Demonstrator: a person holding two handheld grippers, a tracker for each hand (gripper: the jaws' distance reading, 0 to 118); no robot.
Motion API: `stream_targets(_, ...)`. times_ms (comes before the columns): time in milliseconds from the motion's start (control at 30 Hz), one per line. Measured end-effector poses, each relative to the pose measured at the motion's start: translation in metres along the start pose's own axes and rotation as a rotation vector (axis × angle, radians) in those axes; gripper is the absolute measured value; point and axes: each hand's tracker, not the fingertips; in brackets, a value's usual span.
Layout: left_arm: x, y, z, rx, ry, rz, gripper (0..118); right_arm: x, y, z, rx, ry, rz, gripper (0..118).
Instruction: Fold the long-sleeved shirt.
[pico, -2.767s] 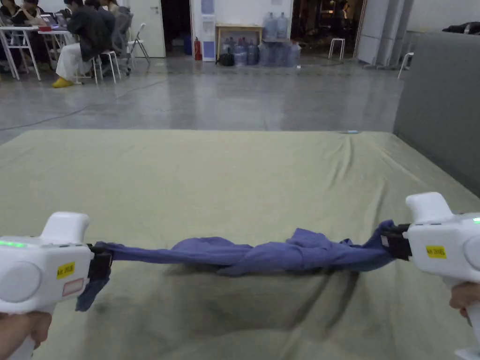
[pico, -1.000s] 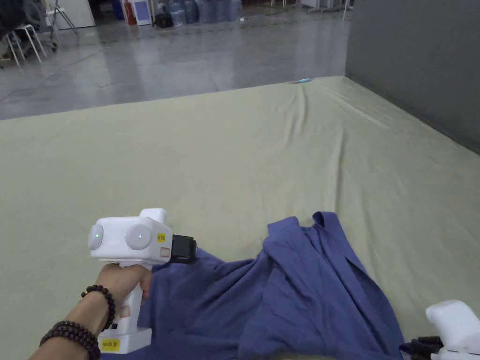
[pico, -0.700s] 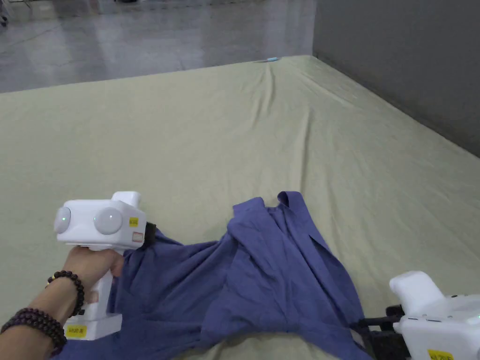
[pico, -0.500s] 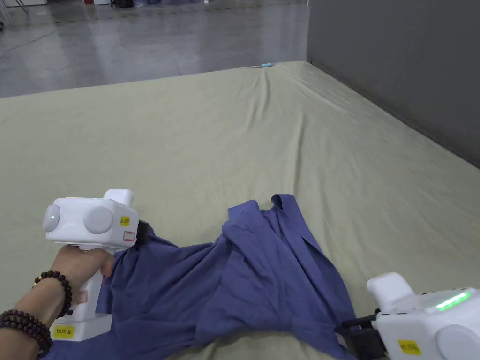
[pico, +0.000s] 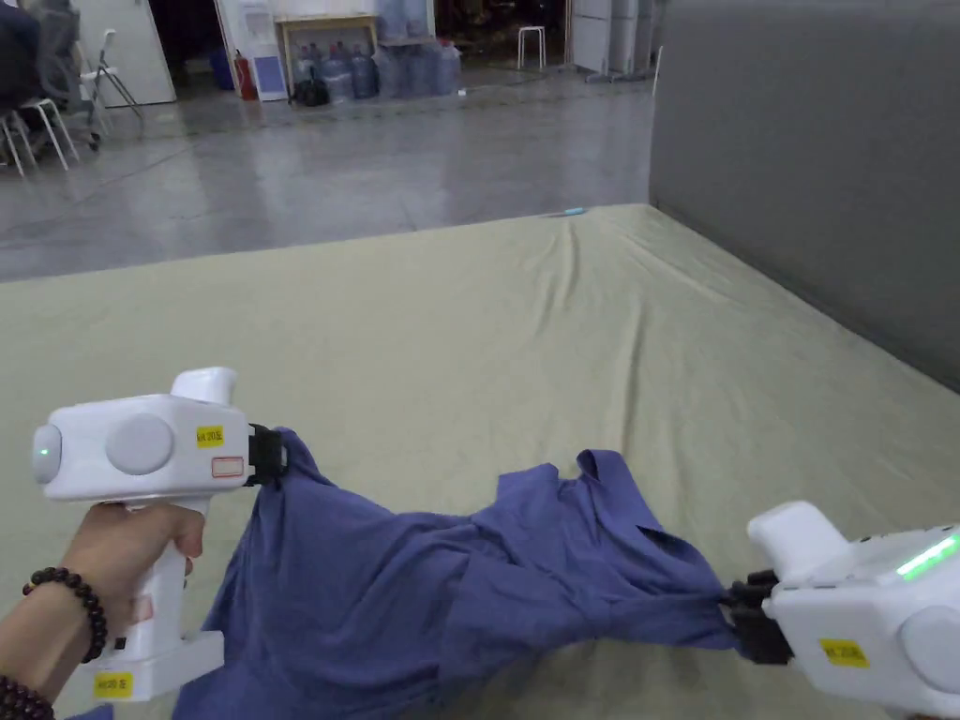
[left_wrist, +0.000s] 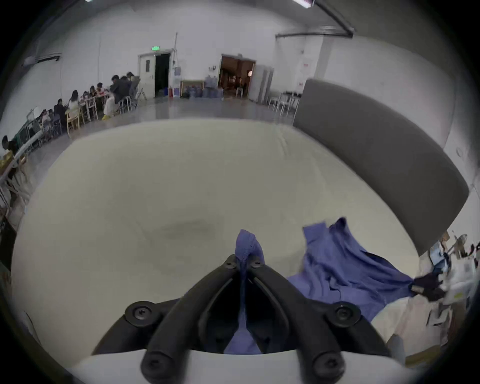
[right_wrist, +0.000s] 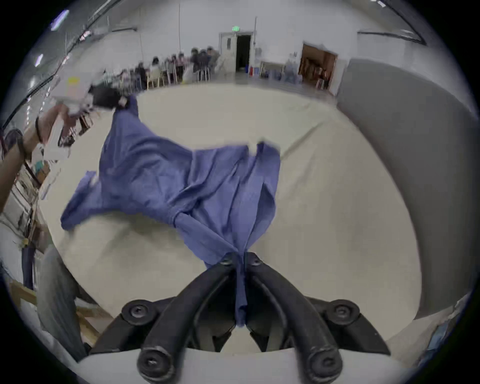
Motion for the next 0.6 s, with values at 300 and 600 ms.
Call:
stream_targets(300, -0.026, 0.091, 0.139, 0.259, 0.103, 0.038, 0, 0.024, 0.177, 0.077, 0.33, -0.028, 0.006, 1)
stream_targets(600, -0.026, 0.198, 0.206, 0.394, 0.181, 0.068, 0, 0.024, 0.363, 0.119, 0.467, -0.039, -0.046, 1)
